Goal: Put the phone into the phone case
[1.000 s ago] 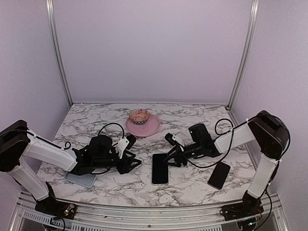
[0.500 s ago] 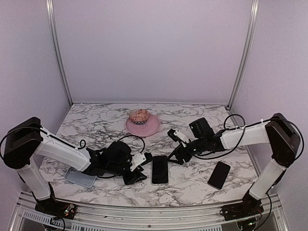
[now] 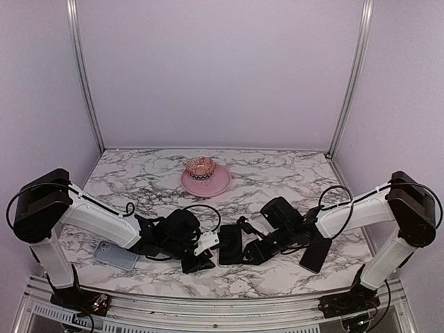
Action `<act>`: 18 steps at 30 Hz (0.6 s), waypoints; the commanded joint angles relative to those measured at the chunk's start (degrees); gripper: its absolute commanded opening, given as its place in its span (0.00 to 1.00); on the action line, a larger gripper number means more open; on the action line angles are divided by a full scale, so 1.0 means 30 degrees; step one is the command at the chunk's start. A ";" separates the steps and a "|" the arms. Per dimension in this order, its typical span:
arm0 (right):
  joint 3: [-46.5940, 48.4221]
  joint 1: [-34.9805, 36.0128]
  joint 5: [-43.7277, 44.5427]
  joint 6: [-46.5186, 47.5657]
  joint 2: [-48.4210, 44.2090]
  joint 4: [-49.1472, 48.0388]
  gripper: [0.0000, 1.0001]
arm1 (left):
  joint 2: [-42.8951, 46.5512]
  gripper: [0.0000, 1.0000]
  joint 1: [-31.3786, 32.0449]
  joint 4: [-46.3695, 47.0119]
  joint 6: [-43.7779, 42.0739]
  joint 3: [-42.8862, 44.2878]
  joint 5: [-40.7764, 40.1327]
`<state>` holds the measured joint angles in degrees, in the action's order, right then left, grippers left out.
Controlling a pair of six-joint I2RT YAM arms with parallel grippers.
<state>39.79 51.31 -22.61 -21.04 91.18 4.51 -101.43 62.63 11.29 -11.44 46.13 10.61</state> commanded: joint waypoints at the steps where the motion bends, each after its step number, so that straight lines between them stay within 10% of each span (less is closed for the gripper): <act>1: -0.0245 0.0469 0.0658 -0.1527 0.0739 -0.1018 0.34 | -0.0740 0.35 0.0158 -0.0659 -0.0291 0.0490 0.0606; 8: 0.0018 0.0717 0.5248 -0.1281 0.1673 0.1513 0.15 | -0.0854 0.35 0.0184 -0.0482 -0.0123 0.0547 0.0894; 18: 0.0546 0.1199 0.7111 -0.0372 0.1101 0.2904 0.22 | 0.0528 0.35 0.0082 -0.0108 0.0106 0.0389 0.1726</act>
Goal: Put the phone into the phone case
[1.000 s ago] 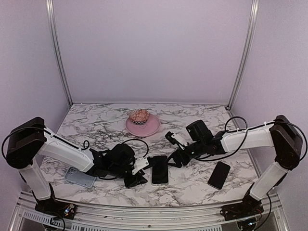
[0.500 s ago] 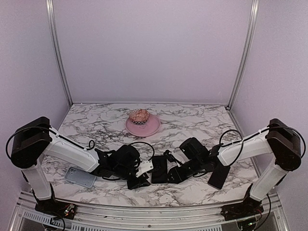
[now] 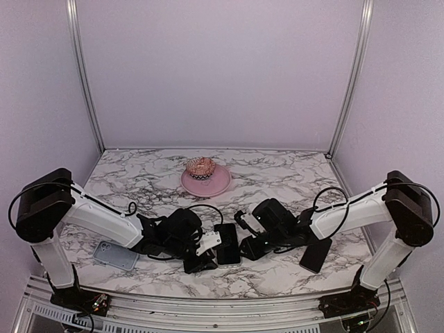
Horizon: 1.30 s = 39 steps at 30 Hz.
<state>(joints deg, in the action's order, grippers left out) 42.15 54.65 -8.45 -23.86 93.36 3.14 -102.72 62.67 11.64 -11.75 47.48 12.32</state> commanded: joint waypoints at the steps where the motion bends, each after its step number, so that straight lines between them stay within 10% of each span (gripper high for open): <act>1: 0.0112 0.0062 0.2997 0.0668 0.0022 0.3735 0.27 | 0.1448 0.35 -0.0027 -0.0131 0.0274 -0.0201 0.1126; 9: 0.2289 -0.0323 0.4904 0.1818 -0.2011 0.3797 0.43 | 0.1350 0.14 -0.2695 0.0035 0.2545 0.0206 0.0915; 14: 0.2082 -0.1351 0.1146 0.1216 -0.1335 0.1832 0.45 | 0.0145 0.22 -0.2678 0.0075 0.2578 0.0874 0.1861; 28: 0.2222 -0.2111 0.2726 0.1413 -0.1957 0.3347 0.54 | -0.1859 0.29 -0.0912 -0.0158 0.1926 0.2311 0.3075; 36: 0.2369 -0.3160 0.3488 0.2491 -0.3377 0.5310 0.97 | -0.0973 0.30 -0.1066 0.1096 0.2138 0.3437 0.4530; 39: 0.3404 -0.2113 0.3734 0.2640 -0.2359 0.6791 0.99 | 0.1173 0.34 -0.2001 0.2671 0.3599 0.1995 0.3104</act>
<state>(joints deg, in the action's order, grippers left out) 47.94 45.28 1.41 -17.56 83.40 16.78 -107.53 59.59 13.52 -4.91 56.69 23.62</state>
